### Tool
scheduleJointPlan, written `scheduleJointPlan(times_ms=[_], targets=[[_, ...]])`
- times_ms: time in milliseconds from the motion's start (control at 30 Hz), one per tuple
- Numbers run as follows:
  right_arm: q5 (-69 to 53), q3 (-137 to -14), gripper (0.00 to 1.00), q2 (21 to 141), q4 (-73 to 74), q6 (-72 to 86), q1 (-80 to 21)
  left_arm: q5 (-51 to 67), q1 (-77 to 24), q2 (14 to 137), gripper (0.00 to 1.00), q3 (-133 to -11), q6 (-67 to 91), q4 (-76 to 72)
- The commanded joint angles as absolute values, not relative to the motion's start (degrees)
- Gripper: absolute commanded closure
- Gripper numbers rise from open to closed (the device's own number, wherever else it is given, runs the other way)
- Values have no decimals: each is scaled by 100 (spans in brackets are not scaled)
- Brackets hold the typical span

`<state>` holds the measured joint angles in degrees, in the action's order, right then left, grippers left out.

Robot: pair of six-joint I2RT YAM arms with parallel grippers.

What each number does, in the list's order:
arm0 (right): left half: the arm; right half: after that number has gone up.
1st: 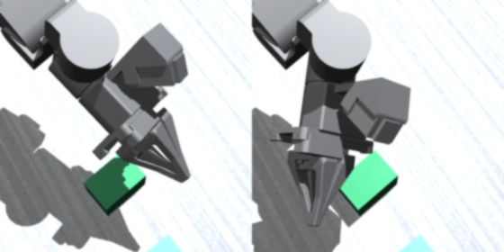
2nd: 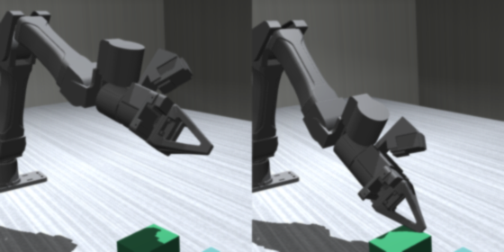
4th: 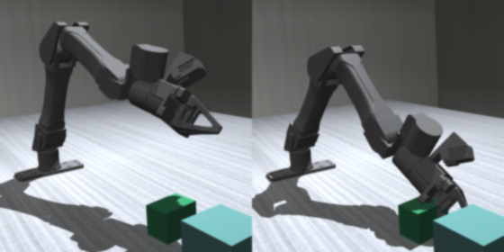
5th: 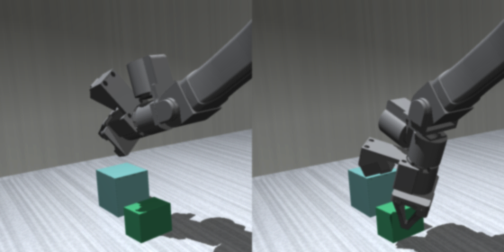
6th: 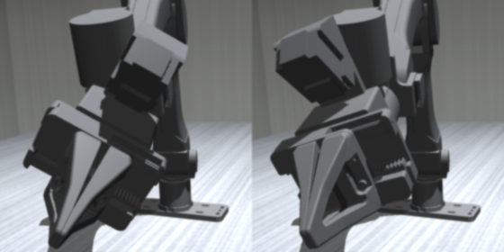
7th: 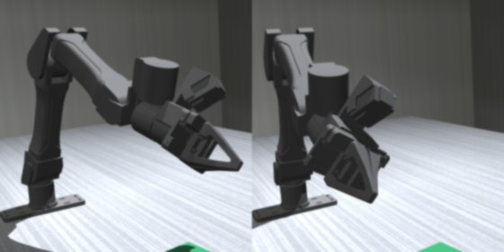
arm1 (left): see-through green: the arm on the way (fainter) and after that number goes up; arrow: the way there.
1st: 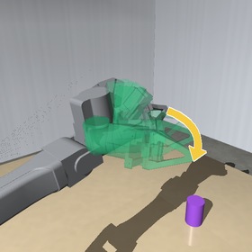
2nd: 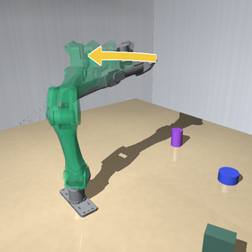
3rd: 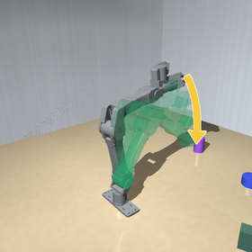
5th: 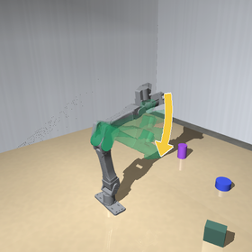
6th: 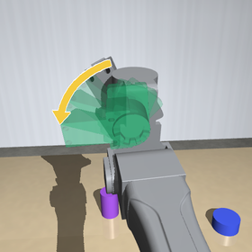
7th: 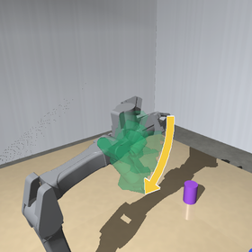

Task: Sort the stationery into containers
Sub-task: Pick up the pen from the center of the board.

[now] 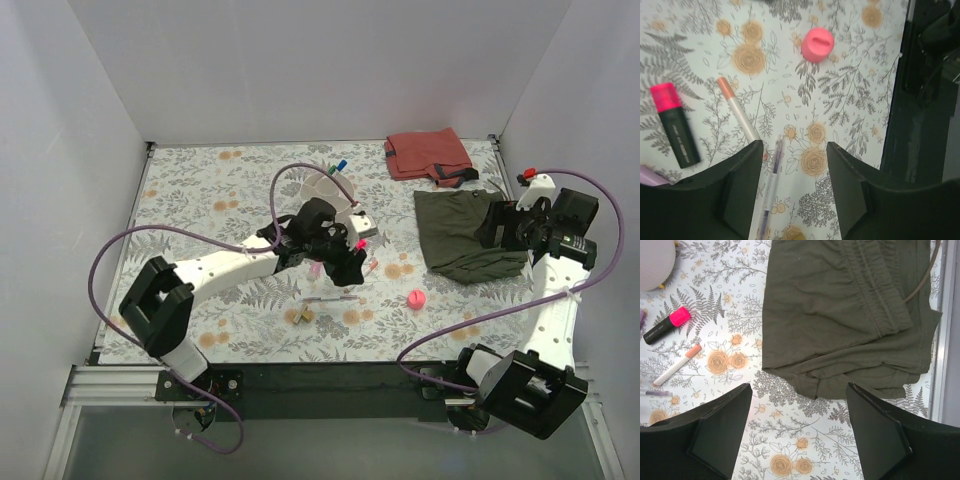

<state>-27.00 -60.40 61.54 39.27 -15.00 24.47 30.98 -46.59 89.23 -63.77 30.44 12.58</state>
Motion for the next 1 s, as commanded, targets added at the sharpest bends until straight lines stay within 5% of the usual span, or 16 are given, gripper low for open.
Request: scheduleJointPlan(times_ms=[0,267,967], targets=[[-2716,-5933,16,5924,3902,-1582,2443,2523,-4816,9586,50,-7039,2847,1968],[-2663,-6055,15,5941,3911,-1635,2373,1820,-4922,10748,64,-8041,2786,2338],[-2575,-5906,15,5994,3894,-1723,2329,695,-5431,12190,71,-8359,2716,1864]])
